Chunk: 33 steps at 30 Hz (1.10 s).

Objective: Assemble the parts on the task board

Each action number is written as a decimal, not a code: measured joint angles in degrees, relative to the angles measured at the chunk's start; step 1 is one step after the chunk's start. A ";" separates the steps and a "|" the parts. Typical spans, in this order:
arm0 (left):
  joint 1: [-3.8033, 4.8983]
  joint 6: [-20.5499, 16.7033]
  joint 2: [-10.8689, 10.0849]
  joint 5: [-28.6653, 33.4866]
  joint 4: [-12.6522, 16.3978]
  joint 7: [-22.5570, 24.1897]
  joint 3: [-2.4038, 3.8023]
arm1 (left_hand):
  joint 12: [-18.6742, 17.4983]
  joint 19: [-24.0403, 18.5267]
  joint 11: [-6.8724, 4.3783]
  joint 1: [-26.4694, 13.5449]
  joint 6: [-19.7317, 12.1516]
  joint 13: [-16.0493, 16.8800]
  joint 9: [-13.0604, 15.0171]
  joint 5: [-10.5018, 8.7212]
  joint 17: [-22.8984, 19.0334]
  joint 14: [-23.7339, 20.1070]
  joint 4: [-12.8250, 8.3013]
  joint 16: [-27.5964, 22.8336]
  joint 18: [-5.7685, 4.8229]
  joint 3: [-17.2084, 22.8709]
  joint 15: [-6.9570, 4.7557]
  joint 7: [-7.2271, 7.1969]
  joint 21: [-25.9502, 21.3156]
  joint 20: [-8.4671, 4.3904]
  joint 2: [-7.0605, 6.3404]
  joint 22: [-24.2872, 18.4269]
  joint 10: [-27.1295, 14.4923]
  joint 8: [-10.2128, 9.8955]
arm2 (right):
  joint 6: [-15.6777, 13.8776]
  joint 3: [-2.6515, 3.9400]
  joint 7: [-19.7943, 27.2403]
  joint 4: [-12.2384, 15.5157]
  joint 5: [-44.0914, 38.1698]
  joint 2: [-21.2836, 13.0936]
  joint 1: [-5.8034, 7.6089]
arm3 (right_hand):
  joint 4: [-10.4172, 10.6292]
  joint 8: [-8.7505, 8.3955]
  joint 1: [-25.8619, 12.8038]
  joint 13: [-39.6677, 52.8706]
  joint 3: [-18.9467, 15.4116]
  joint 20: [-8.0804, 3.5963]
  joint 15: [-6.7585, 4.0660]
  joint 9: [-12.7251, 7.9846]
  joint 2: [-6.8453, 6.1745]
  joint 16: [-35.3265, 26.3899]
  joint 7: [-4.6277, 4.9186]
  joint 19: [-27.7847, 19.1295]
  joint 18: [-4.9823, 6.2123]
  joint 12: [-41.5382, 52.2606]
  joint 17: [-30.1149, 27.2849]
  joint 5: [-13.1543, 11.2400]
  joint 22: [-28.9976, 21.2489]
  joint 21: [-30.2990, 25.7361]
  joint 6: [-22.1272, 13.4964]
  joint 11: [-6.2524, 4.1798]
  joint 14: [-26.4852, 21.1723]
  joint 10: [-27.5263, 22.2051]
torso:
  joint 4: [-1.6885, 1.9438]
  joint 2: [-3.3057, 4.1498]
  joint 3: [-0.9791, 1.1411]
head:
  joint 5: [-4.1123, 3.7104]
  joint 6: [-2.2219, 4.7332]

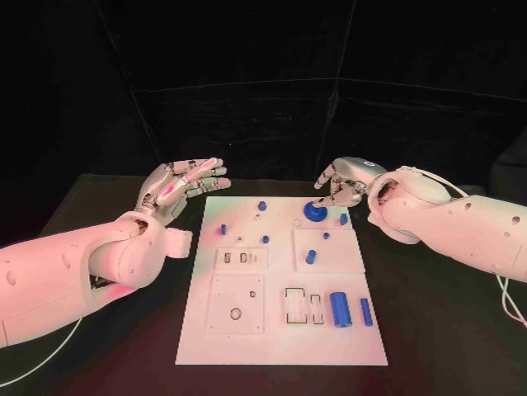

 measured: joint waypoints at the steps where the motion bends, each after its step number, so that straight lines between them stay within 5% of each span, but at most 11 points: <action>1: 0.00 0.06 0.03 0.00 -0.08 0.00 0.00 | 0.00 0.00 -0.10 0.00 0.23 0.00 0.00 0.00 0.00 0.00 0.00 0.00 0.00 0.00 0.00 -0.06 0.00 0.00 0.00 -0.01 0.33 0.00 | 0.53 0.04 -0.34 -0.16 0.58 -0.36 0.00 | 0.50 -0.30 0.24 3.10 -0.79 0.23 0.00 -0.13 0.24 0.45 0.36 0.23 0.01 2.70 0.72 0.39 0.10 0.17 -0.89 0.17 0.00 -1.04 | -0.09 -0.02 0.05 | -0.03 0.05; 3: 0.00 0.23 0.14 0.00 -0.30 -0.01 0.00 | 0.00 0.00 0.00 0.00 0.29 0.00 0.00 0.00 0.00 0.00 0.00 0.00 0.00 0.00 0.00 -0.12 0.00 0.00 0.00 -0.01 0.40 0.00 | 1.65 0.10 -1.03 -0.81 1.74 -0.66 -0.01 | 1.72 0.00 1.33 11.46 -3.06 0.54 0.87 -0.15 1.29 1.40 0.97 0.54 0.00 9.74 2.17 0.86 0.11 0.49 -2.98 0.73 -0.01 -3.81 | -0.29 -0.02 0.16 | -0.04 0.13; 9: 0.01 0.62 0.40 0.00 -0.86 -0.03 0.00 | 0.00 0.00 0.00 0.00 0.29 0.00 0.00 0.00 0.00 0.00 0.00 0.00 0.00 0.00 0.00 -0.12 0.00 0.00 0.00 -0.01 0.40 0.00 | 3.65 0.10 -2.16 -2.18 3.40 0.14 -0.06 | 2.51 0.11 3.11 21.26 -4.70 1.02 0.86 -0.14 1.88 2.58 1.29 1.02 0.02 18.72 4.40 0.90 0.11 0.89 -4.13 1.33 -0.01 -4.05 | -0.38 0.04 0.35 | -0.33 0.05; 12: 0.01 0.81 0.57 0.00 -1.15 -0.05 0.00 | 0.00 0.00 0.00 0.00 0.29 0.00 -0.01 0.00 0.00 0.00 0.00 0.00 0.00 0.00 0.00 -0.12 0.00 0.00 0.00 -0.01 0.40 0.00 | 4.36 0.12 -2.51 -3.03 3.62 1.15 -0.07 | 2.69 0.10 4.17 28.47 -5.69 1.47 0.86 -0.14 2.34 3.75 1.69 1.46 -0.89 25.89 6.40 0.90 0.11 1.46 -4.54 1.57 0.00 -2.02 | -0.32 0.12 0.41 | -0.51 0.04; 20: -0.01 1.03 0.66 0.00 -1.31 -0.08 -0.01 | 0.00 0.14 0.00 0.00 0.29 0.00 -0.01 0.00 0.01 0.00 0.00 0.00 0.00 0.00 0.00 -0.12 0.00 -0.14 0.00 -0.03 0.39 0.00 | 5.63 0.12 -3.42 -5.30 3.00 3.58 -0.13 | 2.78 0.31 5.51 47.50 -7.66 1.94 1.27 0.02 3.23 5.59 1.69 1.93 -0.89 45.10 6.86 0.90 0.10 1.98 -4.53 1.88 0.00 4.79 | -0.27 0.15 0.41 | -0.64 -0.10; 33: -0.02 1.18 0.63 -0.01 -1.28 -0.12 -0.01 | 0.00 0.20 0.00 0.00 0.28 0.00 -0.02 0.00 0.01 0.00 0.01 0.00 0.00 0.00 0.00 -0.13 0.00 -0.20 0.00 -0.05 0.39 0.00 | 8.40 0.11 -4.25 -6.38 0.74 5.30 -0.55 | 2.37 0.75 5.94 48.87 -8.19 1.94 1.27 0.07 3.67 6.46 1.36 1.93 -0.88 49.38 6.85 0.25 0.09 2.51 -3.42 1.70 0.00 5.97 | -0.26 0.15 0.34 | -0.48 -0.24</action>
